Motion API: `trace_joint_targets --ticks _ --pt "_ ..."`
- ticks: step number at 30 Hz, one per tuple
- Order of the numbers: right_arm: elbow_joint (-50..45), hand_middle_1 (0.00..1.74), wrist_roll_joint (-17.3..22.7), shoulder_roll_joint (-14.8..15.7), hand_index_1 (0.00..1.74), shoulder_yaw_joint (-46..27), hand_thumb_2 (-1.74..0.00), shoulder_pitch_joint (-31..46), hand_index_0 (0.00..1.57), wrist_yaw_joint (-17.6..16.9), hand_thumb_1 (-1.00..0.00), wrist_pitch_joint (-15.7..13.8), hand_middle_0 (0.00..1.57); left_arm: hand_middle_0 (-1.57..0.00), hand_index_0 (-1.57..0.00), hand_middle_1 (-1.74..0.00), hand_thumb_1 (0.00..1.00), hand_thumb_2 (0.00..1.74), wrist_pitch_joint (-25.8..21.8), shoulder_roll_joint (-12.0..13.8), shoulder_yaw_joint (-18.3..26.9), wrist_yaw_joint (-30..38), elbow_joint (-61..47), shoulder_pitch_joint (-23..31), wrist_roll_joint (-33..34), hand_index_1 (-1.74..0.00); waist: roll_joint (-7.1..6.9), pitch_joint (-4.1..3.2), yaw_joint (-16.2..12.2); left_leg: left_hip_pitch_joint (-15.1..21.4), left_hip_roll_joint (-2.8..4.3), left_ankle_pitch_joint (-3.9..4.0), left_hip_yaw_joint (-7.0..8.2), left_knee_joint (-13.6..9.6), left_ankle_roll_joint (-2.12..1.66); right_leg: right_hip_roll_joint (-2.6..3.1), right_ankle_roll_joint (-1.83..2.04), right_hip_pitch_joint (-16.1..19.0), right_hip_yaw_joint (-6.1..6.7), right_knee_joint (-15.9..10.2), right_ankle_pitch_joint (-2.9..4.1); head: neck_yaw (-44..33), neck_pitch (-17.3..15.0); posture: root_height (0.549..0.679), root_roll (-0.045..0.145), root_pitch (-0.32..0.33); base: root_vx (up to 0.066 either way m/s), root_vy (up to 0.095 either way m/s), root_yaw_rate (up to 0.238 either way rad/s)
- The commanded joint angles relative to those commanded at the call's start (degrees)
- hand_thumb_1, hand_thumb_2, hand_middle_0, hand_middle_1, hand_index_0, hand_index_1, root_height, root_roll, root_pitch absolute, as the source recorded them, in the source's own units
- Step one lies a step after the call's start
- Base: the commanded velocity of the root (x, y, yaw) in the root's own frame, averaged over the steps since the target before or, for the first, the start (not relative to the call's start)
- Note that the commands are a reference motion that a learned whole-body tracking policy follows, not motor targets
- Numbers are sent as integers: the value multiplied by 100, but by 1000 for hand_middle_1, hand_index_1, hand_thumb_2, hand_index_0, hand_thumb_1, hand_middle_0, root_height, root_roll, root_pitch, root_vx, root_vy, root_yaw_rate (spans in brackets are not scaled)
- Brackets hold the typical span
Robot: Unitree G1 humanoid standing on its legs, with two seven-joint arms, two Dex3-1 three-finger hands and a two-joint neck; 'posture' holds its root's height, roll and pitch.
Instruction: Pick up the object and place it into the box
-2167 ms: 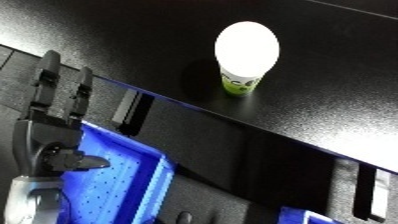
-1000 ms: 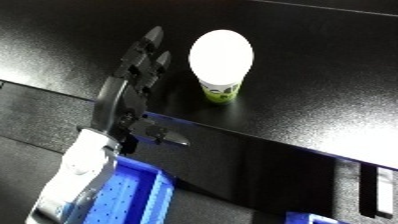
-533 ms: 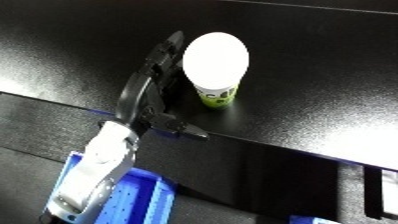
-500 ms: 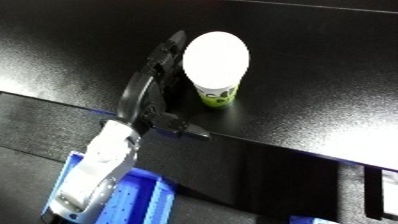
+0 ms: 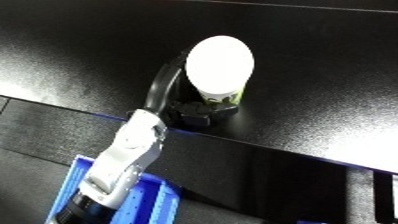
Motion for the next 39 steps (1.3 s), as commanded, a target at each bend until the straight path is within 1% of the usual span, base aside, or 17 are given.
trace_joint_targets --ticks 8,12,16,19,22,25,27,30,33,36,39 --pt "52 0 4 6 0 40 0 -93 0 15 0 0 0 -1570 -1570 -1740 1000 1740 -6 -16 -128 21 284 -291 -10 -1740 2 0 -51 8 21 -5 19 8 -8 -4 8 0 16 -10 9 -94 -1 607 25 -2 -8 -2 -15" --pt "80 0 1 11 0 47 0 -101 0 22 0 -1 0 -1570 -1570 -1740 1000 1740 29 -2 -149 43 361 -360 -165 -1740 8 0 -59 19 29 -2 16 2 -13 -12 11 9 16 -17 10 -101 13 607 27 -3 -7 -6 2" --pt "125 0 -145 8 0 50 0 -88 0 -59 0 -72 0 -1570 -1570 -1740 1000 1740 40 -1 -65 -71 302 -295 -709 -1740 36 0 -45 34 26 1 1 -7 -19 -28 6 22 7 -13 -3 -114 54 607 29 -4 -12 -7 22" --pt "111 0 -246 4 0 43 0 -56 0 -142 0 -113 0 -1570 -1570 -1740 1000 1740 6 -14 84 -170 107 -142 -1143 -1740 65 0 -14 42 12 -8 -21 4 -22 -45 -10 37 -5 2 -27 -50 69 607 31 -5 -20 -8 53" --pt "55 0 -177 15 0 10 0 3 0 -184 0 -106 0 -1570 -1570 -1740 1000 1740 -90 -1 292 -201 -210 94 -1298 -1740 99 0 42 56 -15 -10 -52 2 -28 -65 -37 64 -24 14 -59 25 70 607 35 -6 -25 -8 77" --pt "-6 0 -147 27 0 -44 0 76 0 -221 0 -115 0 -1570 -1570 -1740 1000 1740 -210 47 547 -181 -570 386 -1245 -1740 138 0 117 72 -51 8 -84 -32 -37 -78 -70 96 -46 15 -88 109 92 607 38 -6 -34 -7 93" --pt "-53 0 -137 28 0 -92 0 149 0 -241 0 -135 0 -1570 -1570 -1740 1000 1740 -279 107 762 -92 -828 630 -1203 -1740 171 0 179 92 -78 43 -112 -96 -50 -86 -91 122 -62 6 -107 154 116 608 41 -5 -41 -5 116" --pt "-131 0 -101 23 0 -185 0 290 0 -255 0 -176 0 -1570 -1570 -1740 1000 1740 -382 216 1123 81 -1162 1027 -1176 -1740 220 0 278 116 -118 97 -155 -195 -68 -103 -113 150 -87 -9 -127 238 199 610 43 -3 -44 -11 139" --pt "-157 0 -48 26 0 -301 0 431 0 -217 0 -250 0 -1570 -1570 -1740 1000 1740 -564 337 1533 152 -1398 1413 -1088 -1740 264 0 381 122 -145 124 -190 -237 -76 -124 -130 168 -113 -16 -143 364 241 610 46 -1 -44 -22 156" --pt "-159 0 14 40 0 -399 0 548 0 -182 0 -345 0 -1570 -1570 -1740 1000 1740 -862 483 1977 268 -1541 1792 -833 -1740 304 0 486 131 -161 134 -221 -246 -82 -138 -154 201 -145 -12 -171 440 241 611 48 -2 -28 -22 125" --pt "-205 0 71 63 0 -491 0 654 0 -184 0 -395 0 -1570 -1570 -1740 1000 1740 -1159 594 2454 407 -1521 2259 -362 -1740 337 0 584 138 -177 126 -257 -225 -85 -152 -182 236 -177 9 -213 425 246 610 50 -3 -4 -29 102"
